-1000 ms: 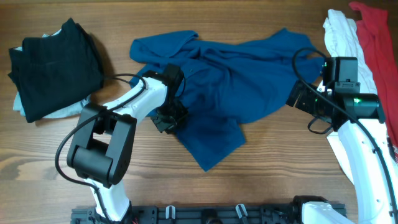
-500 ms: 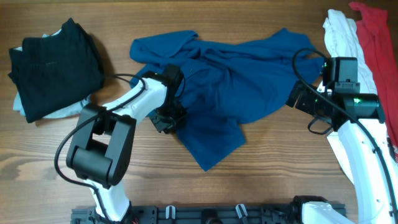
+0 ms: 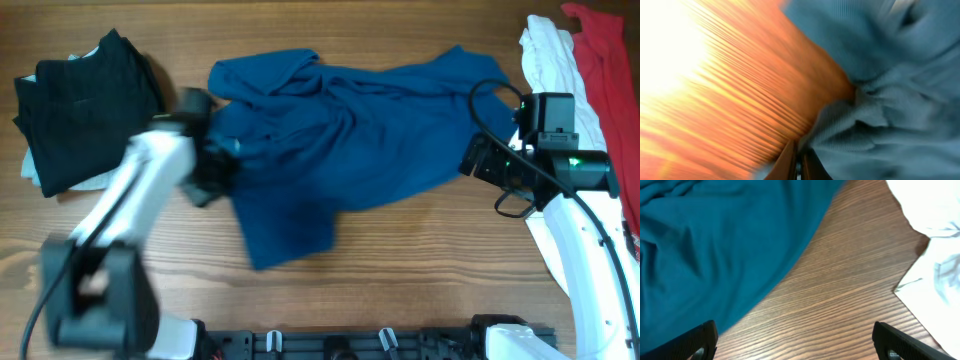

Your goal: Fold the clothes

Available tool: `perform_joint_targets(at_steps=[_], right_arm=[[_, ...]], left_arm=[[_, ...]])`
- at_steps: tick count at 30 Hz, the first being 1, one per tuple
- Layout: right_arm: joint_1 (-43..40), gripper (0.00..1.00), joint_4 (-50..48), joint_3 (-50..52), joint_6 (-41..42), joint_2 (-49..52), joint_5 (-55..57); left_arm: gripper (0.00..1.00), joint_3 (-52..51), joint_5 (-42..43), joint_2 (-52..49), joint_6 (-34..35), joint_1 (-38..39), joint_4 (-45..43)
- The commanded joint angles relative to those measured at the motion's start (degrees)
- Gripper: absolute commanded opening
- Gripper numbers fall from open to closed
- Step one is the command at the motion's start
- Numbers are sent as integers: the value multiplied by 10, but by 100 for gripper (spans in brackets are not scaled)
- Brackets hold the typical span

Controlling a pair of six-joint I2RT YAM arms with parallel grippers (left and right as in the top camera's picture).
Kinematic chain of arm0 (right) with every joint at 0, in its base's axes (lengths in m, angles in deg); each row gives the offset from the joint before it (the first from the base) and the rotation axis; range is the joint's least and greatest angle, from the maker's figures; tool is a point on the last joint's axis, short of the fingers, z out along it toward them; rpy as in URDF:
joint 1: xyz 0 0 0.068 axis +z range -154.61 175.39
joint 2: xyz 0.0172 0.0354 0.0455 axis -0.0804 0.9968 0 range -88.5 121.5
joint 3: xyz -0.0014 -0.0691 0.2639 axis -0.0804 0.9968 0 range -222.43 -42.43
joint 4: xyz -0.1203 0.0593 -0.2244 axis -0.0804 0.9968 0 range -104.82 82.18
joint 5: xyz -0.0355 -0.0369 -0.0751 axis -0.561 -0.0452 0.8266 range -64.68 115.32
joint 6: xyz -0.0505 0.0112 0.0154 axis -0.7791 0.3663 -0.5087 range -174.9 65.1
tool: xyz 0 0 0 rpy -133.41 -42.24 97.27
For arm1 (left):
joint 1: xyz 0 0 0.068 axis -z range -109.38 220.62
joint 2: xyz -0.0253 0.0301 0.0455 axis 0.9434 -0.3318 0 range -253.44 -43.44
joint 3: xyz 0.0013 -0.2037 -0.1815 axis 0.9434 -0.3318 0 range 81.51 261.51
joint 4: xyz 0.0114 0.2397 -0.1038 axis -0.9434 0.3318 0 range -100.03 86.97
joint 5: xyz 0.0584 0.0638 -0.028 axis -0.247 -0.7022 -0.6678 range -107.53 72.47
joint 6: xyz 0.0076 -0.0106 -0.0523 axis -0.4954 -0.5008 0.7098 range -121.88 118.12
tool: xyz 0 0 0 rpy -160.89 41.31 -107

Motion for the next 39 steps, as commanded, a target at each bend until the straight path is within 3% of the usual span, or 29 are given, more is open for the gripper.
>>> perform_joint_targets(at_steps=[1,4,13,14,15,17,19,25,29,39], right_arm=[[-2,100,-2,0,-16,14,-20],[-2,100,4,4,-13,37,-22],[-10,100,-8,16,44,131,-15],[-10,100,-12,16,44,138,-23],[-10,100,-13,16,47,146,-26],[-10,99,-13,16,53,148,-26],[-10,100,-14,16,53,148,-26],[-10,100,-16,16,52,148,-26],[-10,100,-20,16,52,148,-26],[-10,100,-20,16,50,148,-26]], left_arm=[[5,0,-8,92,-59,-106,17],[5,0,-4,112,-86,-137,37],[7,-1,-4,103,-96,-128,52],[11,-2,-4,100,-98,-125,52],[27,-11,-3,96,-108,-118,45],[40,-28,-3,90,-111,-110,38],[45,-57,-3,82,-123,-94,24],[45,-125,0,71,-126,-40,-4],[58,-136,19,71,-128,-2,-43],[57,-188,33,70,-78,27,-118]])
